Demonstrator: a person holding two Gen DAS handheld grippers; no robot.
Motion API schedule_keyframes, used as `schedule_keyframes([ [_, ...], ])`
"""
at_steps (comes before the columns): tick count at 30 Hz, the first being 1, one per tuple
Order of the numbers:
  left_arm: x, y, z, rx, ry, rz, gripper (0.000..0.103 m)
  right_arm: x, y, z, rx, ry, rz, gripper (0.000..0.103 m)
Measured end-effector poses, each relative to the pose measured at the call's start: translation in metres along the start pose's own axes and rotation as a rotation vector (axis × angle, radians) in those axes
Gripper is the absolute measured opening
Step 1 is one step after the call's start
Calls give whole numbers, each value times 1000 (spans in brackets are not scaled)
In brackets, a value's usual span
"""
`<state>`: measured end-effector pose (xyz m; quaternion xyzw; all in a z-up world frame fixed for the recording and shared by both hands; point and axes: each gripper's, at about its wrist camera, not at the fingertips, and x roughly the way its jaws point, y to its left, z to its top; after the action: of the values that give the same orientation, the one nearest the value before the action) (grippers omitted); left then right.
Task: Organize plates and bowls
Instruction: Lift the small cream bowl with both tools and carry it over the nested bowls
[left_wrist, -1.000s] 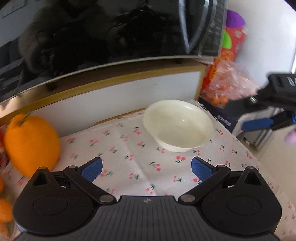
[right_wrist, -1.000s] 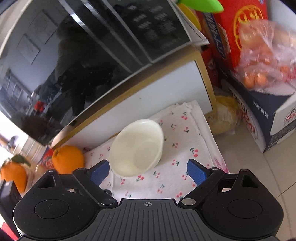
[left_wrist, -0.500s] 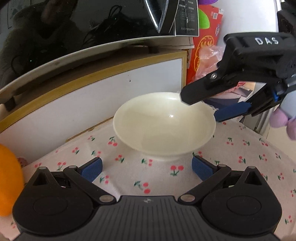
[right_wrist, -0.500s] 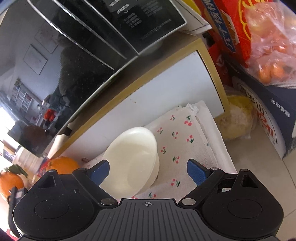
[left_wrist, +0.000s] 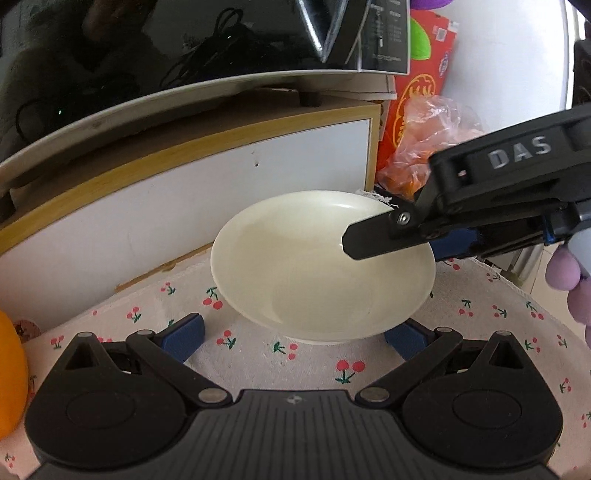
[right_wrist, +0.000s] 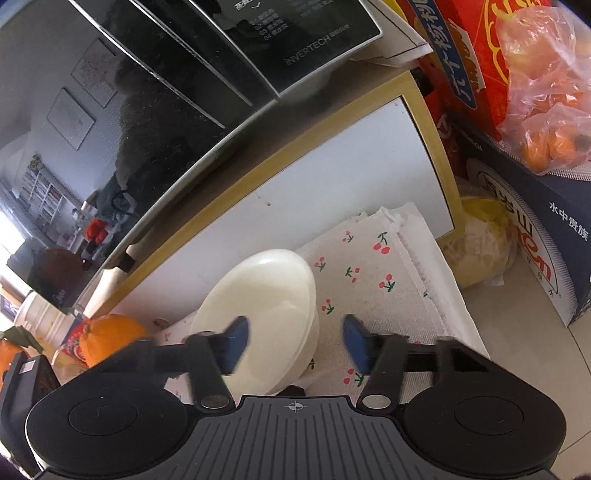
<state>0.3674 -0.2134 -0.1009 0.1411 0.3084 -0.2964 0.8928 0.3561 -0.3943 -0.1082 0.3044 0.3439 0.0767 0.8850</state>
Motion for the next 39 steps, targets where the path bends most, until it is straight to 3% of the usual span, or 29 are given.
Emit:
schedule_keyframes([
  [6,1,-13,3,98,-44,0,93,-2,3,0,-26,-5,3,15],
  [12,2,-17,6,114,-55,12,86,-7,5,-1,-53,-5,-16,15],
  [21,-15,-19,19,101,-75,42,88,-25,28,3,-106,-24,-3,15],
  [31,-69,-15,41,83,-83,91,88,-60,71,4,-134,-23,41,15],
  [39,-119,-24,44,36,-115,90,88,-101,110,-4,-197,-7,24,15],
])
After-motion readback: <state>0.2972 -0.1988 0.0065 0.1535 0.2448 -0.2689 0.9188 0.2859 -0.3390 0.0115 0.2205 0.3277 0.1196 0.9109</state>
